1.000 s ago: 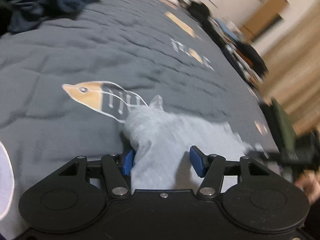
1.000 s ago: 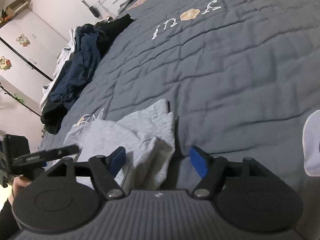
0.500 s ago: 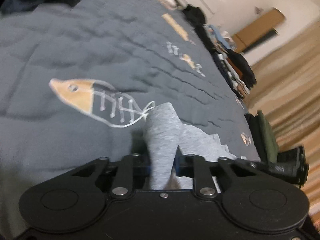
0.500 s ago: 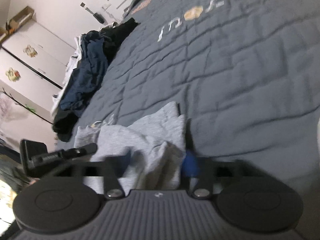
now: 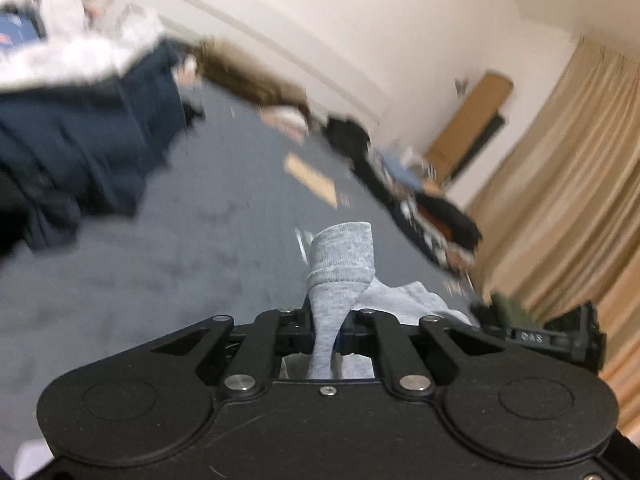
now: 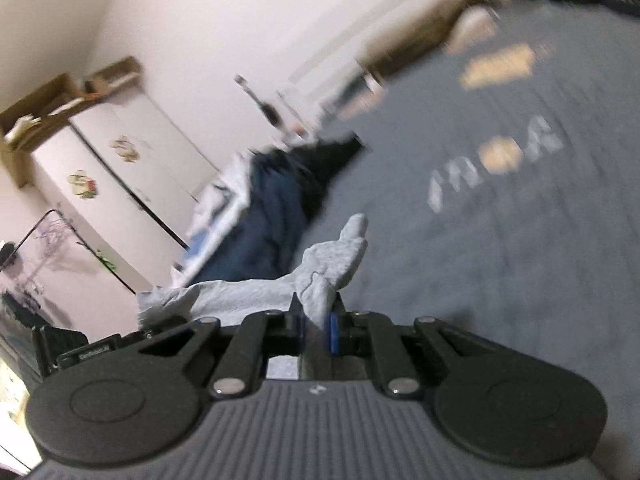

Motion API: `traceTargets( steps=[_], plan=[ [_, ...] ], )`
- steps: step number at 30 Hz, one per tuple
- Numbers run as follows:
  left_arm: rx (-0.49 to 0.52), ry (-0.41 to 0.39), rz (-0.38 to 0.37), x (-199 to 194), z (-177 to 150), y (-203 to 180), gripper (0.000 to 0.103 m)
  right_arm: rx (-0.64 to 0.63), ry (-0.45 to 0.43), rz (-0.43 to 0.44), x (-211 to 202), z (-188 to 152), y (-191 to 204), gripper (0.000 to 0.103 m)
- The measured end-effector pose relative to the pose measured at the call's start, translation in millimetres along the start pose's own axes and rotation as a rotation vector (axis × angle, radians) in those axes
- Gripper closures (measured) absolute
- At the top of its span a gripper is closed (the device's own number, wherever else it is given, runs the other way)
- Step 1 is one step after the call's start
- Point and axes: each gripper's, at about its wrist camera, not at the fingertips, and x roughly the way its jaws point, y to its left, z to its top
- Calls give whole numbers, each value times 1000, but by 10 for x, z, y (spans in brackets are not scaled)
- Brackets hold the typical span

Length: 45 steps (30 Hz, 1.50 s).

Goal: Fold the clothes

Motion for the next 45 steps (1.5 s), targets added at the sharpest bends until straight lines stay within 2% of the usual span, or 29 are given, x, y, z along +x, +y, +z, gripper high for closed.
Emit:
traceTargets(
  steps=[2,3,5,8,10,11,12,17,21,25,31,35,38,40,41,42,43,44,45],
  plan=[
    [-28,11,70,73,-23,73,91,-48,-6,-13,145,46,41,92],
    [-44,20,108,114,-38,112,81,-69,6,-32,243,51,30,90],
    [-71,91,228,230,-112,222,74,-65,46,-84,348,-9,-112,89],
    [-91,121,260,237,-184,360,67,-60,106,-161,506,-100,-325,87],
    [-127,122,247,209,-180,422,67,-54,144,-210,602,-156,-464,83],
    [-137,117,246,194,-174,426,63,-36,153,-218,569,-135,-501,78],
    [-142,113,247,176,-169,426,56,-26,150,-227,516,-109,-495,72],
    [-134,129,223,151,-218,361,54,-28,96,-235,171,2,-267,59],
    [-96,148,194,102,-299,206,52,-47,133,-213,-46,-73,8,55],
    [-75,144,171,-43,-404,28,50,-38,150,-202,-330,-344,199,53],
    [-79,125,168,-313,-534,-124,47,-83,173,-284,-707,-815,373,50],
    [-100,112,178,-528,-601,-193,46,-43,176,-330,-884,-1014,376,50],
    [-85,83,174,-663,-632,-279,46,-38,214,-365,-886,-1142,353,50],
    [-81,68,172,-735,-648,-322,45,-35,237,-373,-866,-1216,330,51],
    [-85,64,177,-766,-660,-344,45,-40,249,-364,-848,-1234,325,56],
    [-89,62,185,-787,-670,-352,45,-27,260,-359,-846,-1248,307,72],
    [-95,58,191,-806,-682,-349,45,-14,270,-353,-845,-1262,289,84],
    [-98,56,192,-821,-691,-354,45,1,278,-347,-850,-1274,269,93],
    [-100,54,194,-834,-700,-360,45,41,257,-340,-909,-1277,228,96]
  ],
)
